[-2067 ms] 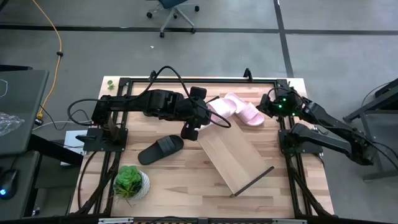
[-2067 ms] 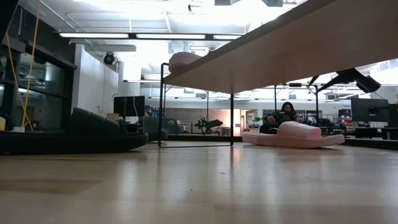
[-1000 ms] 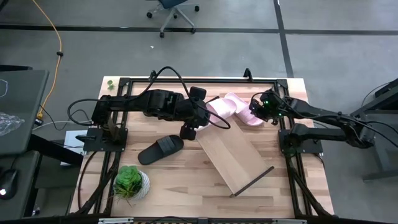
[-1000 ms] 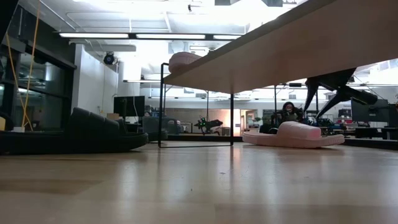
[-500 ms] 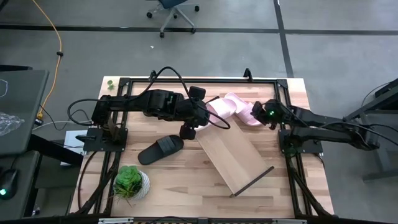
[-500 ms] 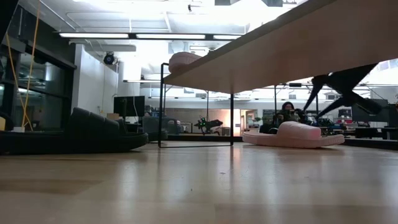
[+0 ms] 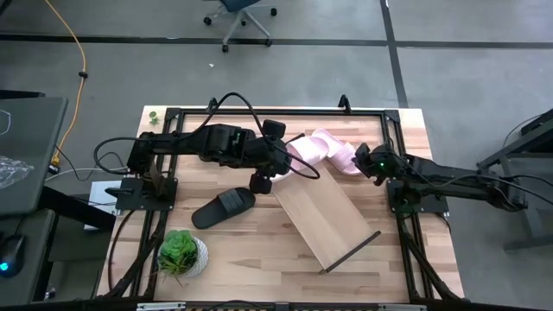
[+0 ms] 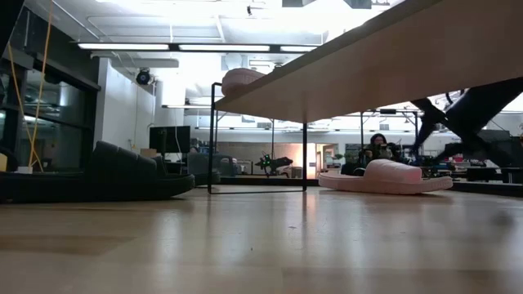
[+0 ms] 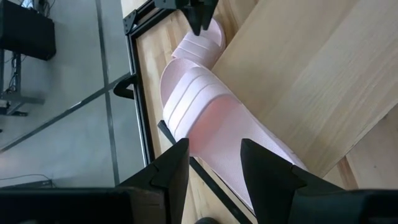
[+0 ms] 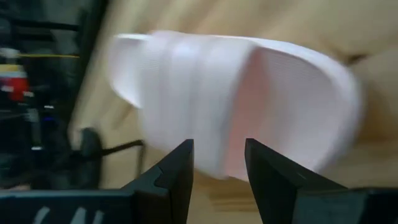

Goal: Pick and place slides into the shelf
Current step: Put the pink slide on the shelf

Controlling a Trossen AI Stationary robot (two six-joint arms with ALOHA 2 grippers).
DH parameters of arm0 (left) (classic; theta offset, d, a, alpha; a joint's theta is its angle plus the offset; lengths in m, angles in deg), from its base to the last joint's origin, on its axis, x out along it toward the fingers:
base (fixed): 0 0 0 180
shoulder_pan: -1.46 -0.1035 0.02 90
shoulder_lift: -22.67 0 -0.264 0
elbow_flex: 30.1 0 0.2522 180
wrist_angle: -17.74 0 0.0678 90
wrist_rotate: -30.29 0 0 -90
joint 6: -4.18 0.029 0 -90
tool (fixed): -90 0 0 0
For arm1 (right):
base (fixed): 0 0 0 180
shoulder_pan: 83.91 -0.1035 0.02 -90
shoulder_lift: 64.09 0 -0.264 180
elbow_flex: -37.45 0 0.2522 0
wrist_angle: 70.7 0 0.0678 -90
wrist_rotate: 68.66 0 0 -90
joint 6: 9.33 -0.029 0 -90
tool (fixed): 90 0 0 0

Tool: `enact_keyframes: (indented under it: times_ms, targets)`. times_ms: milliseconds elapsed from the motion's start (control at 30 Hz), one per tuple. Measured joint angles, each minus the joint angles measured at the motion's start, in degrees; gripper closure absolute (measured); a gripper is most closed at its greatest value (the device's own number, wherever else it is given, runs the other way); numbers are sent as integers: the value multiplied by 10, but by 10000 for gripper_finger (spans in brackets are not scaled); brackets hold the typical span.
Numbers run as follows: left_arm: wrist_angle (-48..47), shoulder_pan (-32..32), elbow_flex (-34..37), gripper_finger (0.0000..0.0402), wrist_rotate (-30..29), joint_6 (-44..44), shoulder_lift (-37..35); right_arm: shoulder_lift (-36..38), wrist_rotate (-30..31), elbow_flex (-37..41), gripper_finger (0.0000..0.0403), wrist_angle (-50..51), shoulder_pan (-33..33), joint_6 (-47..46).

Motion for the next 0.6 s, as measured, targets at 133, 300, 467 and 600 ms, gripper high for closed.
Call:
enact_keyframes:
  times_ms: [133,300,467,600]
  targets:
    - [0,0,0,268,0,0,0,0,13,0,267,-5,0,-4]
    - [0,0,0,268,-2,0,0,-8,20,0,267,8,0,-14]
    - [0,0,0,268,-2,0,0,-25,24,0,267,-13,0,-15]
    - [-1,0,0,268,-2,0,0,-48,33,0,267,-35,0,-24]
